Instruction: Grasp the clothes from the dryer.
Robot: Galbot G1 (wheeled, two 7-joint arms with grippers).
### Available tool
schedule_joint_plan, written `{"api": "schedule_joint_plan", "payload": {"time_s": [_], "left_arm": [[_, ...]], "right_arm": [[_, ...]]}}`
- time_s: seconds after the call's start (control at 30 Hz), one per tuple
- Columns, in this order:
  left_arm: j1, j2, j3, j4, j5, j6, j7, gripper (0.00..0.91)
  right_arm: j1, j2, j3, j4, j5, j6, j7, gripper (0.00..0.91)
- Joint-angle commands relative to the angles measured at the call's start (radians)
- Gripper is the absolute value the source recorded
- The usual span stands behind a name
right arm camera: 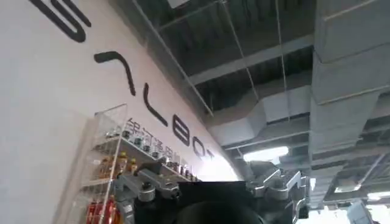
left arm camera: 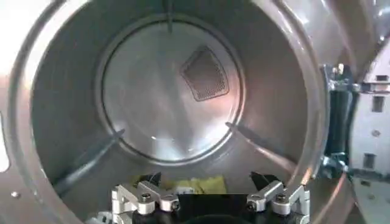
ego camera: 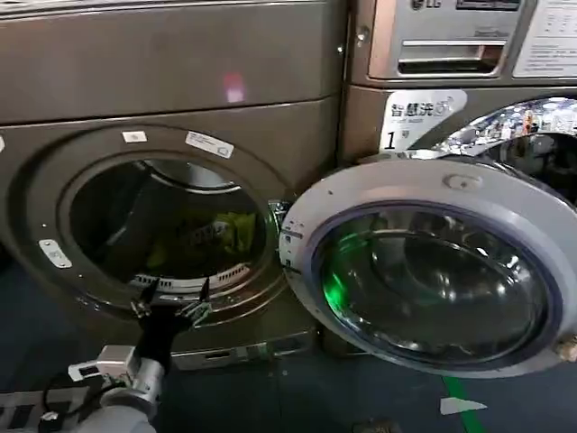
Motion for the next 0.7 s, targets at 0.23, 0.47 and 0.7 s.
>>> {"api": "schedule_joint_plan", "payload": {"time_s": [0.23, 0.47, 0.7], "left_arm": [[-0.153, 0.02, 0.007, 0.112, -0.119, -0.087, 0.002, 0.907], [-0.329, 0.045, 0.014, 0.313, -0.14, -0.133, -0.012, 0.907], [-0.51, 0.053, 0.033, 0.544, -0.154, -0.132, -0.02, 0.907]], "right_arm": [[-0.002, 0.004, -0.001, 0.003, -0.003, -0.002, 0.002, 0.907], [-0.009, 0.006, 0.008, 0.003, -0.003, -0.005, 0.002, 0.907], [-0.012, 0.006, 0.017, 0.003, -0.002, -0.013, 0.001, 0.907]]}}
